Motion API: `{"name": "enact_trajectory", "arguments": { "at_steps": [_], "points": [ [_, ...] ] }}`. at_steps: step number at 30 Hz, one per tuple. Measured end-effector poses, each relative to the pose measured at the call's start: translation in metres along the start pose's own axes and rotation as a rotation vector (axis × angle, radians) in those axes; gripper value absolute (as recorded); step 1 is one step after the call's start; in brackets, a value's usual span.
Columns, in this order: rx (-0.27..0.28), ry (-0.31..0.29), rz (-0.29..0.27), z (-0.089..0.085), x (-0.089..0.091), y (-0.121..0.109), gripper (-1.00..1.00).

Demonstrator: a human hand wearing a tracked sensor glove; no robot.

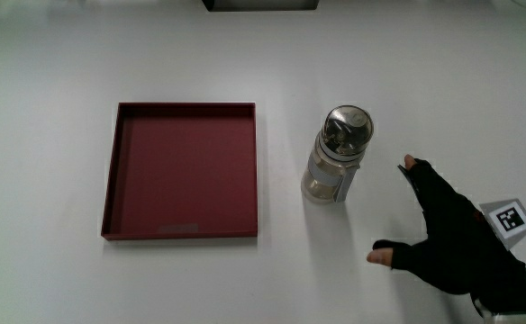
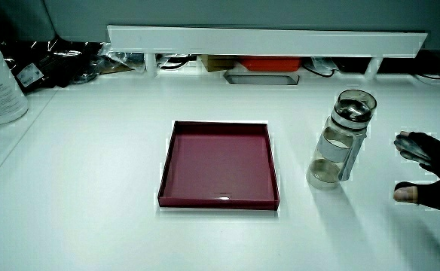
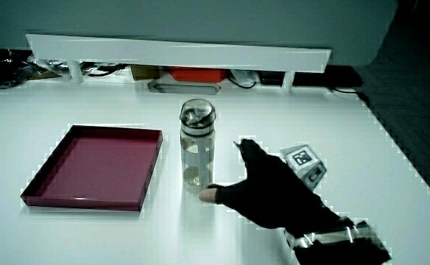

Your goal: Pick bottle

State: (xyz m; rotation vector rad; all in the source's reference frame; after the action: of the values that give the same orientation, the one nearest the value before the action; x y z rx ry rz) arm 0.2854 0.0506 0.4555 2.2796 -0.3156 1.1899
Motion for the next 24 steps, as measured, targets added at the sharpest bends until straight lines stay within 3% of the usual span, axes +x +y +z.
{"name": "enact_trajectory", "arguments": {
  "at_steps": [2, 3, 6, 7, 8, 9, 10, 16, 18, 20, 24],
  "points": [
    [0.0, 0.035, 0.0, -0.001, 0.008, 0.007, 0.0],
    [-0.004, 0.018, -0.029, -0.001, 0.014, 0.01, 0.0],
    [-0.01, 0.116, -0.103, -0.002, 0.019, 0.021, 0.0],
    [-0.019, 0.07, -0.122, -0.003, 0.028, 0.026, 0.0],
    [0.013, -0.084, 0.039, -0.002, 0.039, 0.034, 0.0],
    [-0.027, 0.155, -0.158, -0.006, 0.027, 0.034, 0.0],
    [-0.03, 0.184, -0.173, -0.008, 0.027, 0.039, 0.0],
    [-0.048, 0.259, -0.149, -0.021, 0.037, 0.064, 0.0],
    [-0.058, 0.29, -0.178, -0.025, 0.035, 0.069, 0.0],
    [-0.069, 0.319, -0.173, -0.03, 0.035, 0.075, 0.0],
    [-0.075, 0.337, -0.19, -0.039, 0.04, 0.086, 0.0]
  ]
}}
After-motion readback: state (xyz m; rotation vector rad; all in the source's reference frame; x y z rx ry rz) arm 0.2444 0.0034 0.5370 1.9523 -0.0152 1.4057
